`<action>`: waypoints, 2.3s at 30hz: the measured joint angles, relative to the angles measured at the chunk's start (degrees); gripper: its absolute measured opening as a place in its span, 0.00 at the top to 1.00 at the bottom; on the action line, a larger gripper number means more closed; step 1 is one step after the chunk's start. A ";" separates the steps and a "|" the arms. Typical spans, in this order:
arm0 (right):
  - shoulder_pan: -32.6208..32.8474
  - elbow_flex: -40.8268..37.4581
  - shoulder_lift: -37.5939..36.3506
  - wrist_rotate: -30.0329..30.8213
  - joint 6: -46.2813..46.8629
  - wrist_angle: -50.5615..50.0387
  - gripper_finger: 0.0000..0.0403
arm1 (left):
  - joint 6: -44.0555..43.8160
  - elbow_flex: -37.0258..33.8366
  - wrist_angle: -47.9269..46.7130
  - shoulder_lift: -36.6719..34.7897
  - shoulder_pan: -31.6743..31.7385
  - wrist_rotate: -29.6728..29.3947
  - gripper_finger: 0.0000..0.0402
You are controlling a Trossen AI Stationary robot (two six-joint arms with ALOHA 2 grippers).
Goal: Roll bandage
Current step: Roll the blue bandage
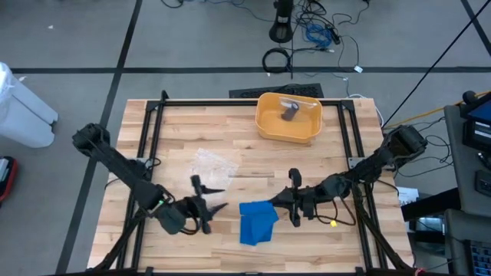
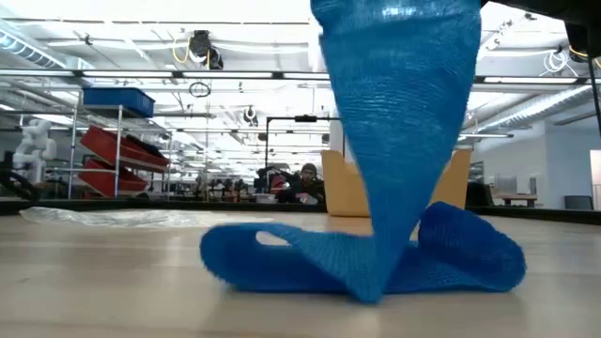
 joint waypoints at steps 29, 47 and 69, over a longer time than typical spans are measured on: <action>-5.38 0.00 0.04 -6.33 20.46 1.12 1.00 | 22.10 -0.13 14.73 3.36 2.52 11.91 0.68; -6.08 0.02 0.07 -10.79 23.10 -0.27 1.00 | 25.20 0.22 14.64 3.38 0.90 5.08 0.68; -6.03 0.02 0.09 -12.09 24.56 1.19 1.00 | 29.71 0.26 14.62 3.38 3.00 7.34 0.68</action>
